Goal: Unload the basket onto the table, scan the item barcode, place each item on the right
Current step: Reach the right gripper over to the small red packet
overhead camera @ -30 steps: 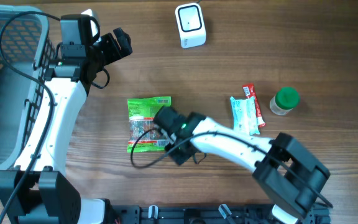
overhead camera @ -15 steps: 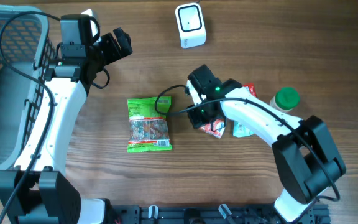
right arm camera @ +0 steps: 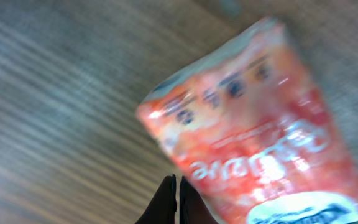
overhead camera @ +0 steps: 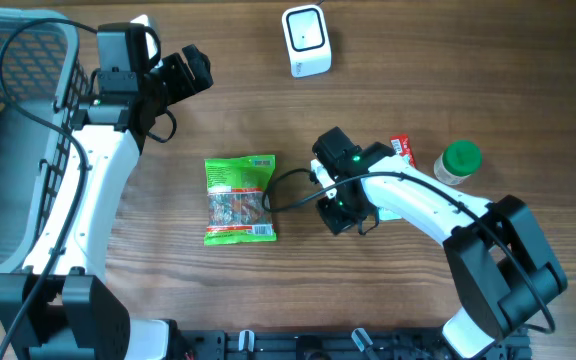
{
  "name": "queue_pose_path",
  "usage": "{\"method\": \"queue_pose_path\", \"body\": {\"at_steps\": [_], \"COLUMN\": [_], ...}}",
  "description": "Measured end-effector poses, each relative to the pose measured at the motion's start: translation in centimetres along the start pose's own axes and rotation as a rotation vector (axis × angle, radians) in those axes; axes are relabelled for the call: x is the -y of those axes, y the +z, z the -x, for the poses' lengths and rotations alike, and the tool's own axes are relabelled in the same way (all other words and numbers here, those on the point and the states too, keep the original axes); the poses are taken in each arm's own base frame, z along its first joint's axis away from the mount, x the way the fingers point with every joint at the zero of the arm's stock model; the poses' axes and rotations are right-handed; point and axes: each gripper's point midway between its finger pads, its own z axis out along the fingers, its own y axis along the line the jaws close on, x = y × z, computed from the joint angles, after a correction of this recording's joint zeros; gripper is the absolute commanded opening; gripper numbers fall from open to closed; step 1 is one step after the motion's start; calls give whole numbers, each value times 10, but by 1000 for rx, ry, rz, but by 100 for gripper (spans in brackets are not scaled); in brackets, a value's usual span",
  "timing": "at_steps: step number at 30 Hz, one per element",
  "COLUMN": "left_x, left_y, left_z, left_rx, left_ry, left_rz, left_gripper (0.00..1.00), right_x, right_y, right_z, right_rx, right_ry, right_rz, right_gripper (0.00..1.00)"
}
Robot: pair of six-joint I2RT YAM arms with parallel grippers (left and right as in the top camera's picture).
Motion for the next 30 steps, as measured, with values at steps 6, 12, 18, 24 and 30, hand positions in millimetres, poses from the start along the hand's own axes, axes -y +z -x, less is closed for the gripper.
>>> {"method": "queue_pose_path", "body": {"at_steps": [6, 12, 18, 24, 30], "left_x": [0, 0, 0, 0, 0], "left_y": [0, 0, 0, 0, 0], "left_z": [0, 0, 0, 0, 0], "left_rx": [0, 0, 0, 0, 0], "left_ry": [0, 0, 0, 0, 0], "left_rz": [0, 0, 0, 0, 0], "left_gripper": [100, 100, 100, 100, 100], "right_x": [0, -8, 9, 31, 36], "right_y": [-1, -13, -49, -37, -11], "right_z": [23, 17, -15, -23, -36], "right_rx": [96, 85, 26, 21, 20], "right_ry": [-15, -16, 44, 133, 160], "right_rz": [-6, 37, -24, -90, -95], "right_gripper": [5, 7, 6, 6, 6]}}
